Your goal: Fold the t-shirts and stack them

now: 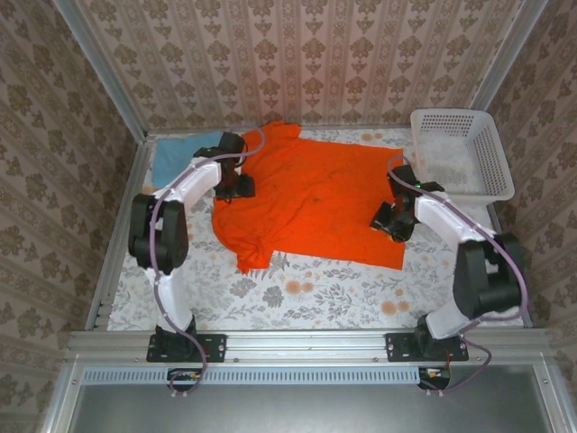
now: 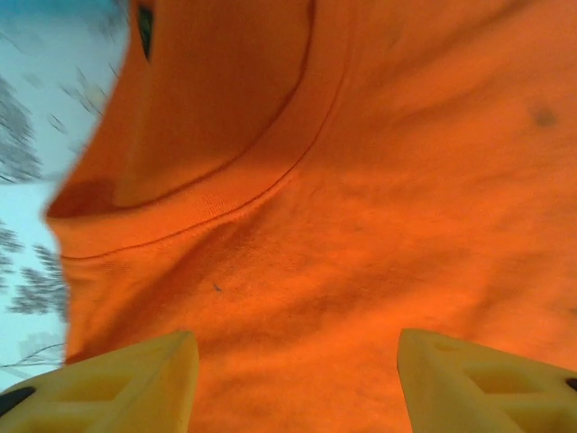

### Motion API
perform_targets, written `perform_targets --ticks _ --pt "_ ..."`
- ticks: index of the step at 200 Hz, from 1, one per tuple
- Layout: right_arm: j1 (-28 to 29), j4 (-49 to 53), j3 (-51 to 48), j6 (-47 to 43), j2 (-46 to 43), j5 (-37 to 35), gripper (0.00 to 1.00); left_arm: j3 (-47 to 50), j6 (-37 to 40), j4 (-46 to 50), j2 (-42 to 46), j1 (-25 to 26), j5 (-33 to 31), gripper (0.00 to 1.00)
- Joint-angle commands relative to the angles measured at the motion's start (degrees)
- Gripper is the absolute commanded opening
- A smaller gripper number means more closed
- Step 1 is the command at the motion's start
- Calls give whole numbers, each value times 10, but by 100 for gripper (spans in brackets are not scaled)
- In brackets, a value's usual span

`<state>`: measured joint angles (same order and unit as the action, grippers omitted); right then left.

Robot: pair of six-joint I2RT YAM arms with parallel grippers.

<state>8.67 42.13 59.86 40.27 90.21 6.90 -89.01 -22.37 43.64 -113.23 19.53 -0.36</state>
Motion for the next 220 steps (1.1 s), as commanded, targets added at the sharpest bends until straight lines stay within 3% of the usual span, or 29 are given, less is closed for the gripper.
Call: perform_targets --ticks 1,58,125,183,220 --pt "16 -15 12 -19 40 4 43 -33 -43 50 -27 -11 39 61" --pt "5 -31 -32 -2 79 -40 41 -17 -87 62 -80 -27 8 62" --pt "-56 -30 -73 37 73 -40 46 126 -126 1 -26 -47 35 64" --pt "-78 -66 -98 4 7 -18 64 192 -141 -59 74 -82 92 96" --pt "-65 -97 -127 -7 -69 25 68 191 -132 -36 140 -98 127 98"
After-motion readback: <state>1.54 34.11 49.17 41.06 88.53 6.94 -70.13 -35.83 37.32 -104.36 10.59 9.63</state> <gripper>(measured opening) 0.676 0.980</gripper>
